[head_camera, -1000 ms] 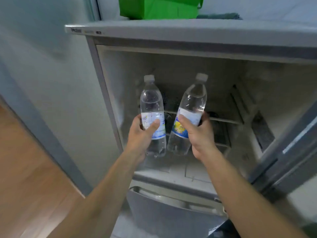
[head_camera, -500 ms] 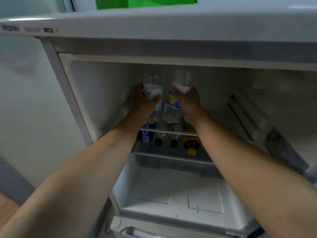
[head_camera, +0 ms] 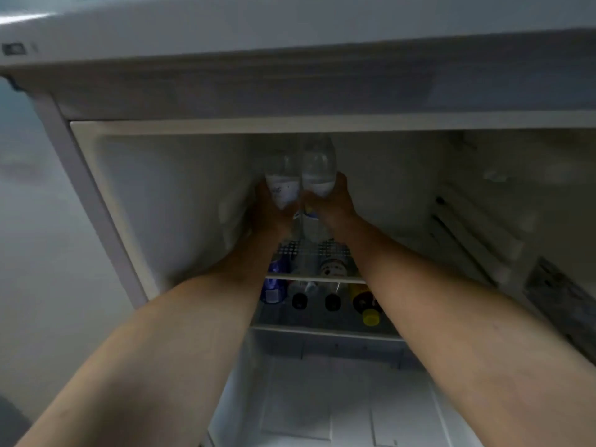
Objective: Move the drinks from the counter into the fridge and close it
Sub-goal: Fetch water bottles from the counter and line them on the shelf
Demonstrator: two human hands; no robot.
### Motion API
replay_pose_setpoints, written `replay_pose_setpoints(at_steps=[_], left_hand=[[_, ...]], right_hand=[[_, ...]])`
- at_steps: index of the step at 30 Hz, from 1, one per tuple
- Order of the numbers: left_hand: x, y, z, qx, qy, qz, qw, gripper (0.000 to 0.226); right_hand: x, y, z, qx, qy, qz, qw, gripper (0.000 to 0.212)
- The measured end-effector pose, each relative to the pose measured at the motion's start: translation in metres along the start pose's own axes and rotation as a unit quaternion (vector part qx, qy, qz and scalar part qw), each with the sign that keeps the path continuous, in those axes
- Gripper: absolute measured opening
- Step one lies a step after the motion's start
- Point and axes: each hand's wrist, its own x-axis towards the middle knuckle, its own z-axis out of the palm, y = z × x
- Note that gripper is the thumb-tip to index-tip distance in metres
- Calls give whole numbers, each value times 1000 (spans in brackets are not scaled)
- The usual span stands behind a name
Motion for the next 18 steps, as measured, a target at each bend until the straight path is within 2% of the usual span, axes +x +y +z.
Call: replay_pose_setpoints(at_steps=[3, 5, 9, 11, 18], left_hand=[[-6, -4, -1, 189, -29, 7, 981, 70], [-9, -7, 4, 186, -20, -1, 982, 71], [3, -7, 15, 136, 1, -15, 991, 59], [14, -6, 21, 141, 13, -10, 990, 42], [51, -14, 35, 125, -13, -12, 992, 47]], right_hand=[[-6, 2, -12, -172, -41, 13, 984, 38], [-10, 4, -19, -280, -69, 31, 957, 41], [-9, 10, -20, -246, -63, 47, 966, 56], [-4, 12, -17, -216, -58, 45, 974, 49], [36, 26, -5, -235, -55, 76, 967, 57]])
